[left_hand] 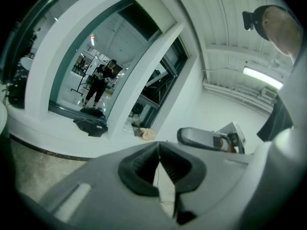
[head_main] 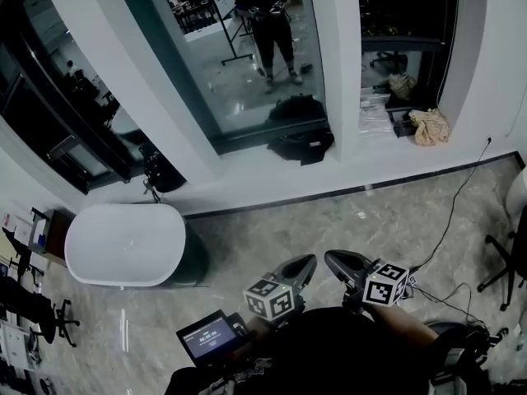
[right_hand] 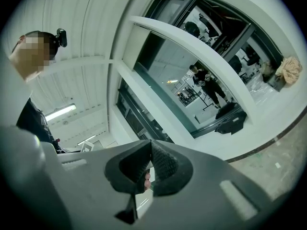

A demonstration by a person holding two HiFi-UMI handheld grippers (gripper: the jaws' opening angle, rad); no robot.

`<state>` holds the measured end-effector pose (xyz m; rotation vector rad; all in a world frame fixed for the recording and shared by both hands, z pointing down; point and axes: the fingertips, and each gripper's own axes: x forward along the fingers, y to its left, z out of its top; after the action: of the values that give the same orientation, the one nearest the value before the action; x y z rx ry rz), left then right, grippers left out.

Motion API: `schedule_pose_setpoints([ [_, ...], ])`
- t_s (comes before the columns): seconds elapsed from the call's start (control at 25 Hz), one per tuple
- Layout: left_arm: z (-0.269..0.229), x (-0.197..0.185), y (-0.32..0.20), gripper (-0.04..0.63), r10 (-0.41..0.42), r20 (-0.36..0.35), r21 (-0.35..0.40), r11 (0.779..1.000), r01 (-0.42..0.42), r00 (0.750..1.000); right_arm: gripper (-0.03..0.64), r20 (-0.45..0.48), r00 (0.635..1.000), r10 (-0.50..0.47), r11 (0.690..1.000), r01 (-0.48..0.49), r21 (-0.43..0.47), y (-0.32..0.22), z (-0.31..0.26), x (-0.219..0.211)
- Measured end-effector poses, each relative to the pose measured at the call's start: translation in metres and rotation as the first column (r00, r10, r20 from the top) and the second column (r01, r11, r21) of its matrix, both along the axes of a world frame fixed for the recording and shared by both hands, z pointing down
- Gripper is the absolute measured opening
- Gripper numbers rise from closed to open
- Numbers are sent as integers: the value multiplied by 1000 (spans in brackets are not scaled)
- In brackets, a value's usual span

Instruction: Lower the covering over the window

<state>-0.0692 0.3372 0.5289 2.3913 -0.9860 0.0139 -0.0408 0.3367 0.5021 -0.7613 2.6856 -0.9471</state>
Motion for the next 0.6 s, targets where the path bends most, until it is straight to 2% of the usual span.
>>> schedule_pose_setpoints([
  [0.44,24,84,-17,3,30,-13,-69,997,-31,999,7,14,999,36,997,-35,-73,-22,22,84],
  [0.6,24,93,-41,3,35,-11,-77,996,-36,999,7,29,998,59,995,-56,-86,-42,22,99],
])
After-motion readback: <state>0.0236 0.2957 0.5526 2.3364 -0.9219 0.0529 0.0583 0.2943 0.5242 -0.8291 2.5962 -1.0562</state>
